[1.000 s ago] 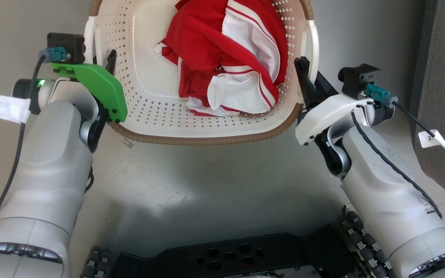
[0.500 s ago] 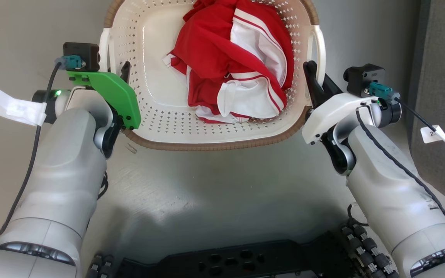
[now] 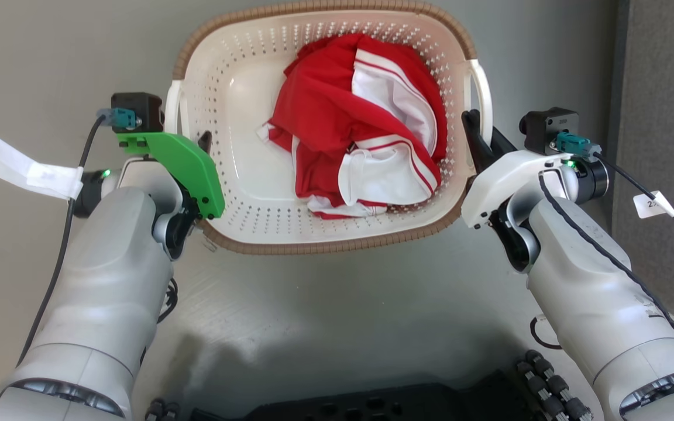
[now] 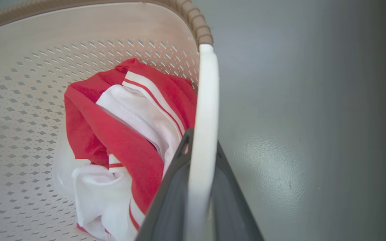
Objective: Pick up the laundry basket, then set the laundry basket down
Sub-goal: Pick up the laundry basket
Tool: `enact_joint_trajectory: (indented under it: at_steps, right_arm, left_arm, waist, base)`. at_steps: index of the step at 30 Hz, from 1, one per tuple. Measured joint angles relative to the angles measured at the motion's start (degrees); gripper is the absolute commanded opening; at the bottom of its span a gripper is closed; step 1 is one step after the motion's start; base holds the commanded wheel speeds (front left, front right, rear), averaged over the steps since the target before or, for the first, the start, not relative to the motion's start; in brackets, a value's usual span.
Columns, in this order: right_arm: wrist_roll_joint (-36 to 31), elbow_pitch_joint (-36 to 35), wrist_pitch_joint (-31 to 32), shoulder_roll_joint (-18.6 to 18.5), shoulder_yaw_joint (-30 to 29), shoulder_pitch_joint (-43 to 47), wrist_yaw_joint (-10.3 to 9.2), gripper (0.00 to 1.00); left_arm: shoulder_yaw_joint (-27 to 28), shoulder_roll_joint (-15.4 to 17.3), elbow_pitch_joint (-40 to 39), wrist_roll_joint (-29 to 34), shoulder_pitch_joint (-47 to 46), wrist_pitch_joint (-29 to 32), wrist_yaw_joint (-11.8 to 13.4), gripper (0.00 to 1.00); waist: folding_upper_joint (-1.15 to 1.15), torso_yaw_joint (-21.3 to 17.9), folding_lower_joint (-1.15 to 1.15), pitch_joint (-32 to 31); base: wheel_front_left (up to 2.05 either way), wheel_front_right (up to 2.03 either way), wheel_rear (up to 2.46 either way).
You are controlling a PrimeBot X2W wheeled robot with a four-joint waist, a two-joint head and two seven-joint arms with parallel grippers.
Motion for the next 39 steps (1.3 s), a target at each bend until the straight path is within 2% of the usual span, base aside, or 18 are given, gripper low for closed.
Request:
enact_joint_trajectory:
  at_steps: [18,27,39]
  right_arm:
    - [0.24,6.39,0.04,0.77,-0.01,-0.13,1.56,0.00]
    - [1.08,12.04,0.15,2.04,0.76,1.01,2.56,0.00]
    - [1.68,15.88,2.10,2.40,2.12,2.30,4.07,0.00]
  left_arm:
    - [-2.58,-0.13,0.26,-5.45,4.11,0.66,0.42,0.00]
    - [-3.13,-0.26,1.78,-8.01,8.33,1.57,0.42,0.00]
    - [-3.98,-0.32,2.22,-11.51,11.37,4.43,0.42,0.00]
  waist:
    - [0.00,0.13,0.00,-7.70]
    - [0.00,-0.81,0.00,-13.52]
    - [0.00,-1.96,0.00,-21.24]
  base:
    - [0.00,0.00,0.00]
    - [0.00,0.00,0.00]
    - [0.00,0.00,0.00]
